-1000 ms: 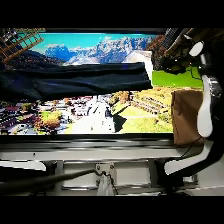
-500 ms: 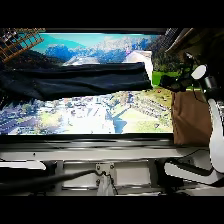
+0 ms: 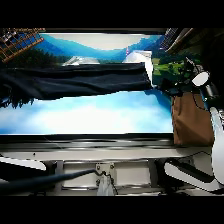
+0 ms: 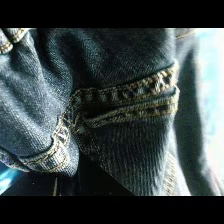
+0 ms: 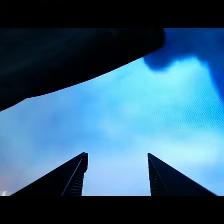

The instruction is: Fold the clothes and pants, and hang the long-sleeved shirts on hangers.

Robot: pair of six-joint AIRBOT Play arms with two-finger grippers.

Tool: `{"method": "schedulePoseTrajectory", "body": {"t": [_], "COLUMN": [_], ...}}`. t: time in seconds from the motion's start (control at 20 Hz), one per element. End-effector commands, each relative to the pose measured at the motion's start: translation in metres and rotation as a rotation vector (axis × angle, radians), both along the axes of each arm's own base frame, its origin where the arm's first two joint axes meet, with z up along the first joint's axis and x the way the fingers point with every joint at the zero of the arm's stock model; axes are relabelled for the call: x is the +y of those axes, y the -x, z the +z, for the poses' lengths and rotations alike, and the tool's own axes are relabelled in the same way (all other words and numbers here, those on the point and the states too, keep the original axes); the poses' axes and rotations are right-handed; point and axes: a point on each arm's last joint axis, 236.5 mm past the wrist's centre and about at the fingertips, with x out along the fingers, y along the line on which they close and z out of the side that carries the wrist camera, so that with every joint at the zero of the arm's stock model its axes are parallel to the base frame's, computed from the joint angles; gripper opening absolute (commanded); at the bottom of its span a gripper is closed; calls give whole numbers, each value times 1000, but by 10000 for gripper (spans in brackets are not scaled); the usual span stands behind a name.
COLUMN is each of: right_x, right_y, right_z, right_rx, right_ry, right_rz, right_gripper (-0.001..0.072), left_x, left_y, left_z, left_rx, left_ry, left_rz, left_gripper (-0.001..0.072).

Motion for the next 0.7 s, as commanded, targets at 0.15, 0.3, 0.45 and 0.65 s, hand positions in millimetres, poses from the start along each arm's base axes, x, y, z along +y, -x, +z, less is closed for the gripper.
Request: {"method": "schedulePoseTrajectory", "body": {"t": [0.15, 0.3, 0.45, 0.65], "right_x": [-39, -31, -13, -6], "right_y": [-39, -48, -75, -92], "right_z": [-15, -61, -86, -109], "right_rx": [-75, 34, 18, 27], "right_ry": [6, -128, -259, -327], "right_rz": [-230, -310, -371, -432], "right_gripper": [525, 596, 604, 673], "left_x": [-19, -24, -26, -28], "left_y": [-19, -18, -18, -17], "left_z": [66, 90, 102, 104], "left_rx": [-101, -133, -149, -150], "left_ry": [-27, -45, -56, -52], "left_rz": [-118, -136, -143, -147], "left_gripper": [18, 18, 18, 18]}}
